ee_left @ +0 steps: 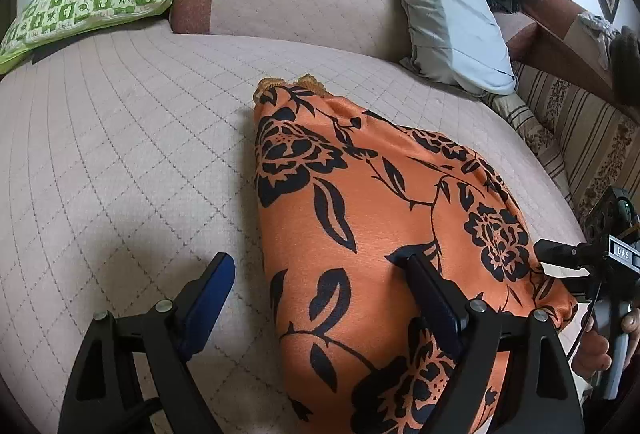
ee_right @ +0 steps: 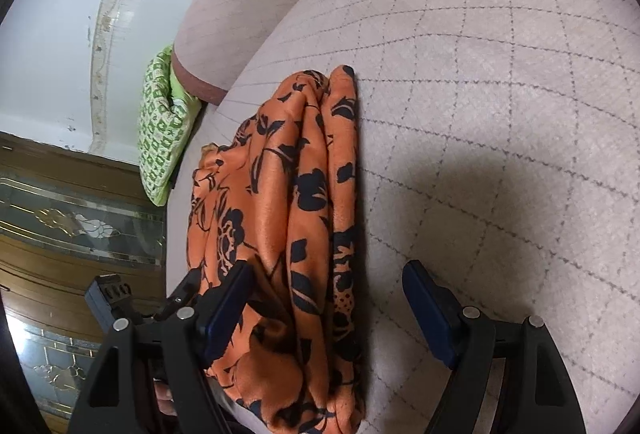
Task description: Fold small clothes
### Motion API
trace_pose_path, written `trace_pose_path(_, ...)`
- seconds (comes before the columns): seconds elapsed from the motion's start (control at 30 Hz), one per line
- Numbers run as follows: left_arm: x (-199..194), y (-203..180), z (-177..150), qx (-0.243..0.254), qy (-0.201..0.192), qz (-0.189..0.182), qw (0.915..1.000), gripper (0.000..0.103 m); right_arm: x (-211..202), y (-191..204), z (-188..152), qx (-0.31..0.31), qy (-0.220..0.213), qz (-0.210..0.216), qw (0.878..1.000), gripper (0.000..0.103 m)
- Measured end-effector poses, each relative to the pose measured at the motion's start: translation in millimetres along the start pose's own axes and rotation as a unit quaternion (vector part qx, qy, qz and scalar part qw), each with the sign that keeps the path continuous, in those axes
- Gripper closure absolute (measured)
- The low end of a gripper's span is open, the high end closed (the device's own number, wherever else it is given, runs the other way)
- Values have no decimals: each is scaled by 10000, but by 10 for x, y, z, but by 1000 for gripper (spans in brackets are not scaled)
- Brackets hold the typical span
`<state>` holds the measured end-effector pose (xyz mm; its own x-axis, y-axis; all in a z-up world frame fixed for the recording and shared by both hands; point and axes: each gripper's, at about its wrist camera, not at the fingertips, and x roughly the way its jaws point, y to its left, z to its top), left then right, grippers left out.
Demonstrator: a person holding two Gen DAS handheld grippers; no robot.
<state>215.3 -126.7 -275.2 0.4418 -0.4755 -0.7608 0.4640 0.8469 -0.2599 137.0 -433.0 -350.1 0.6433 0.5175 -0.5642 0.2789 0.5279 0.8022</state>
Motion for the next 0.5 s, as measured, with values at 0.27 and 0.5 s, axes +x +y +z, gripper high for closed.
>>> trace_pose_path(0.27,30,-24,-3,34,18,22,10000,15,47,-25,52,40,53,265,9996,23)
trace_pose_path(0.5,57,-48,5,48,27,-2,10000,15,168,82,68,-122,174,299,9993,23)
